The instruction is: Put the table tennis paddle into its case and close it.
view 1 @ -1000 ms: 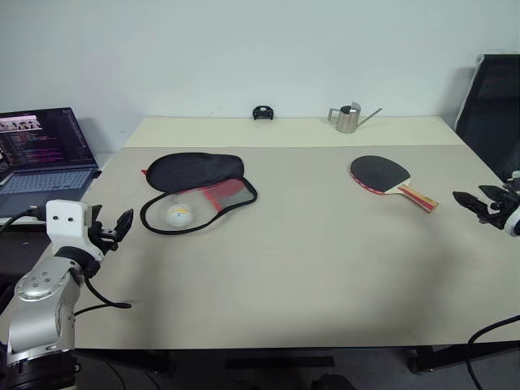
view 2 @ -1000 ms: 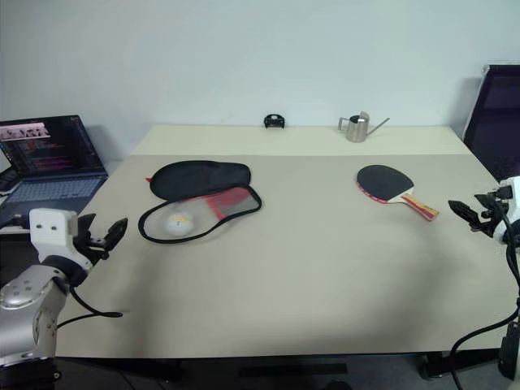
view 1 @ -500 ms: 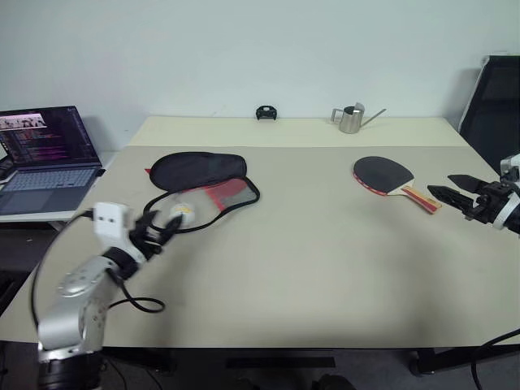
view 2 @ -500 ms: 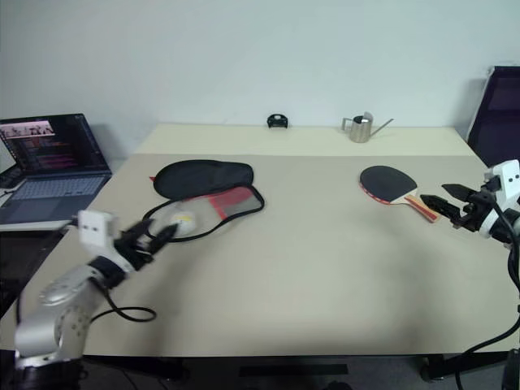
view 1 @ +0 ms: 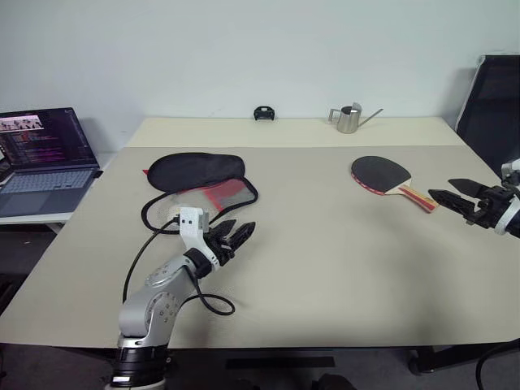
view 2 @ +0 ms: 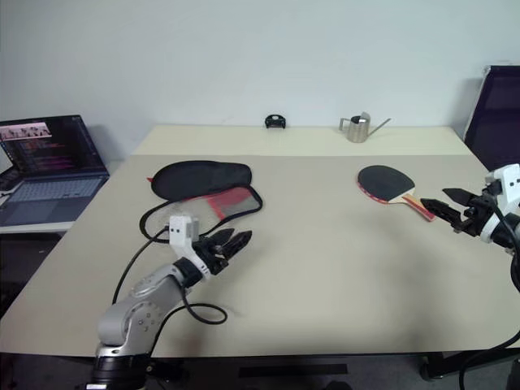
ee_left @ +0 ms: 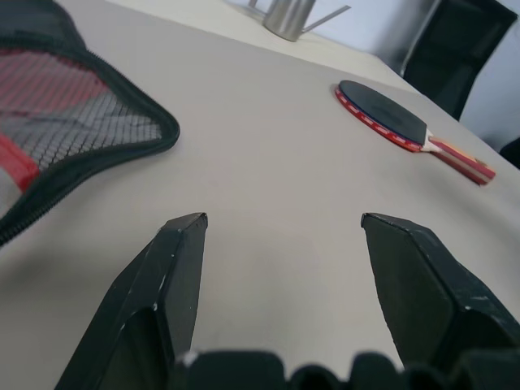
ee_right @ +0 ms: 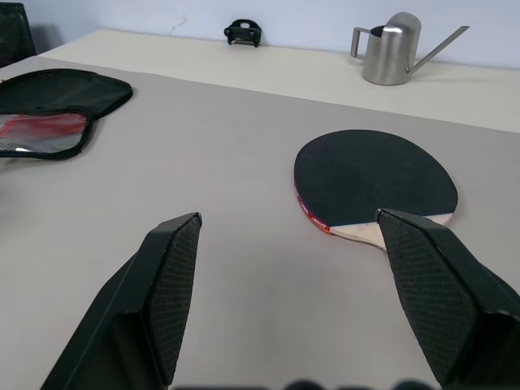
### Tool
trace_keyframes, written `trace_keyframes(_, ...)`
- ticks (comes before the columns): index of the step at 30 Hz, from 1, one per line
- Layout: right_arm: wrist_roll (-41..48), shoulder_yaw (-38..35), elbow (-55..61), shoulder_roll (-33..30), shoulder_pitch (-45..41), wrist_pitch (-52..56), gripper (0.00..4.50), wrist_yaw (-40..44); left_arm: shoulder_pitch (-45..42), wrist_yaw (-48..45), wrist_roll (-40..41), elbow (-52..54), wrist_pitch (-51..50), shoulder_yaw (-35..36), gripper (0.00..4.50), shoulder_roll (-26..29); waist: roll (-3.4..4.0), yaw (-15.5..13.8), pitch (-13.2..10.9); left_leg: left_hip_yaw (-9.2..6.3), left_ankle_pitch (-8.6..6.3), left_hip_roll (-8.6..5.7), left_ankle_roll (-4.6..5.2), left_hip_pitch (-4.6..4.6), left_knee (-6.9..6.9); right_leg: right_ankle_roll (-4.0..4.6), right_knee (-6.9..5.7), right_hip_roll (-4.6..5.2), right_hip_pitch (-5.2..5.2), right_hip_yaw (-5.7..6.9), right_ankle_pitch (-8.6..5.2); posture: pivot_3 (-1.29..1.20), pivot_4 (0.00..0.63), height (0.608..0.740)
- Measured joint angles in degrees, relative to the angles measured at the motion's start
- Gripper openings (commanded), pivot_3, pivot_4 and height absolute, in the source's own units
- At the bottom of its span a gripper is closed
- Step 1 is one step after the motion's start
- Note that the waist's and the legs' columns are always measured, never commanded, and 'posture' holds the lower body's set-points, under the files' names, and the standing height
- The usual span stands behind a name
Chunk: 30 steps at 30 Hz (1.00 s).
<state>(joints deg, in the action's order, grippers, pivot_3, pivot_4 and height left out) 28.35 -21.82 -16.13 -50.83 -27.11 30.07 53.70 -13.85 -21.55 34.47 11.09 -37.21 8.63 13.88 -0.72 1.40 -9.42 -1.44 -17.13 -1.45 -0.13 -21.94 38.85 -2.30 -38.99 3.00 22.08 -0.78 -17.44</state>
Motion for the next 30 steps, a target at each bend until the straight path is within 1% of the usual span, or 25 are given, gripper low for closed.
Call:
trace_keyframes(3,0.08,-0.08,0.90,-0.01,0.52,0.43,3.79,-0.06,2.16,0.88,1.39,2.08,-0.42,0.22,4.47,-1.20,-0.01,-0.02,-0.01,0.00,0.00,0.00,0.00,0.00,0.00,0.00,0.00,0.00,0.00,0.00,0.00,0.00,0.150,0.740)
trace_keyframes(6,0.24,-0.08,1.53,-0.01,0.93,0.79,3.79,0.05,3.64,2.17,2.81,4.36,-1.12,0.68,4.47,-2.88,-0.01,-0.13,-0.01,0.00,0.00,0.00,0.00,0.01,0.02,-0.02,-0.02,0.00,-0.01,-0.02,0.01,0.00,0.150,0.740)
trace_keyframes(8,0.87,0.22,3.54,-0.10,0.93,1.76,3.79,0.99,4.24,4.43,3.65,5.47,-0.77,1.52,4.47,-5.58,0.00,-0.12,0.00,0.01,0.00,0.00,0.00,0.03,0.04,-0.04,-0.02,0.00,-0.02,-0.04,0.02,0.00,0.150,0.740)
trace_keyframes(10,1.84,1.38,6.69,-0.51,0.60,2.62,3.79,2.52,4.72,7.32,3.74,6.34,0.46,2.39,4.47,-8.38,-0.04,-0.08,-0.02,0.00,0.00,0.00,0.00,0.03,0.04,-0.04,-0.02,-0.02,-0.02,-0.03,0.02,0.00,0.150,0.740)
trace_keyframes(14,2.56,3.65,10.29,-0.57,-2.23,3.88,3.79,3.83,4.55,11.47,3.41,6.40,3.95,4.82,4.47,-10.93,-0.06,-0.20,-0.04,-0.01,0.00,0.00,0.00,0.04,0.04,-0.04,-0.01,-0.03,-0.04,-0.02,0.02,0.00,0.150,0.740)
trace_keyframes(17,2.70,5.12,11.44,-0.58,-3.37,4.52,3.79,4.73,4.44,12.99,3.40,6.35,5.18,5.79,4.47,-11.18,-0.11,-0.59,-0.06,-0.01,0.00,0.00,0.00,0.02,0.05,-0.05,0.03,-0.03,-0.04,-0.02,0.03,0.00,0.150,0.740)
trace_keyframes(22,2.72,8.28,12.70,-0.52,-3.99,5.20,3.79,6.73,4.59,13.17,3.07,6.35,5.23,5.07,4.47,-10.08,-0.11,-1.32,-0.06,-0.02,0.00,-0.01,-0.01,0.01,0.05,-0.05,0.03,-0.02,-0.03,-0.01,0.03,0.00,0.150,0.740)
trace_keyframes(30,2.71,8.68,12.74,-0.16,-4.70,5.22,3.79,7.06,4.89,16.00,-1.06,5.70,9.46,6.19,4.47,-9.96,-0.13,-1.36,-0.07,-0.02,0.00,-0.01,0.00,0.01,0.04,-0.04,0.04,-0.02,-0.03,-0.01,0.03,0.00,0.150,0.740)
